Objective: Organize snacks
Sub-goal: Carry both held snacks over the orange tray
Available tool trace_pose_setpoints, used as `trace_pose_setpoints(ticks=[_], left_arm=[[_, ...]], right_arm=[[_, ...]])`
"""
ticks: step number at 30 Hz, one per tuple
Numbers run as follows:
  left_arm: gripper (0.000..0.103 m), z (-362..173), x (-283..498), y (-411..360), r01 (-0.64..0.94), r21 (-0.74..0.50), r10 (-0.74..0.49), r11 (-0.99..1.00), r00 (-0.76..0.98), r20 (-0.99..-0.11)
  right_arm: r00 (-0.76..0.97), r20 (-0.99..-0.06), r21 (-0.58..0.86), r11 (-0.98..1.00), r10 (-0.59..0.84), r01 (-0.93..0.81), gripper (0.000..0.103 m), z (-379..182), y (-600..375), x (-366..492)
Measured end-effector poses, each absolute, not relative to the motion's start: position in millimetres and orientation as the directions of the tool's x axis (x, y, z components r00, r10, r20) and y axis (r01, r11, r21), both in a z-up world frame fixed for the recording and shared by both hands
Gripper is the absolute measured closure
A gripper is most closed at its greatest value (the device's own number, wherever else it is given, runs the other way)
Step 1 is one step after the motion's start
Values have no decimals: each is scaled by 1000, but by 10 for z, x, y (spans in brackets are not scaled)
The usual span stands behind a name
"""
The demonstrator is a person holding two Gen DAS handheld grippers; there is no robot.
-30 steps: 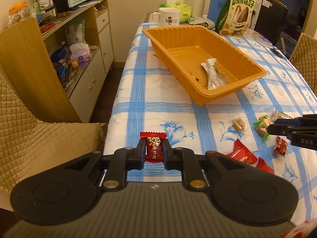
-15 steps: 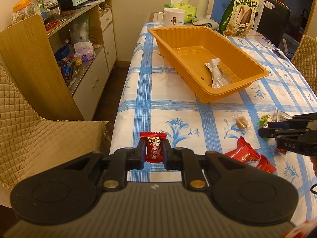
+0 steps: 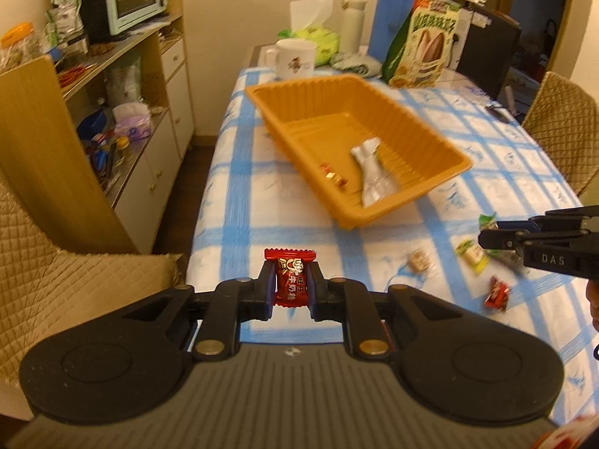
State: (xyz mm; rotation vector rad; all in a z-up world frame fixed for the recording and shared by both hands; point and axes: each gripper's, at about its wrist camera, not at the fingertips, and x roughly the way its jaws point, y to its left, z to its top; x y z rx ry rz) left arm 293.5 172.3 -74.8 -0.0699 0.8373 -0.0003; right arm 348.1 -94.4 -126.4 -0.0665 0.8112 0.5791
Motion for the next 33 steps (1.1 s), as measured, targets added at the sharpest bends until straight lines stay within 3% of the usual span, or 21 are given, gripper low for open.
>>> trace_pose_setpoints(ticks=[14, 33], left_arm=[[87, -514, 3713, 1433, 89, -75, -116, 993, 726, -678], [87, -751, 5029, 1388, 96, -54, -106, 994, 700, -706]], right_arm=[[598, -608, 223, 835, 522, -503, 82, -773, -842, 4114], [597, -611, 238, 840, 520, -488, 82, -961, -498, 5104]])
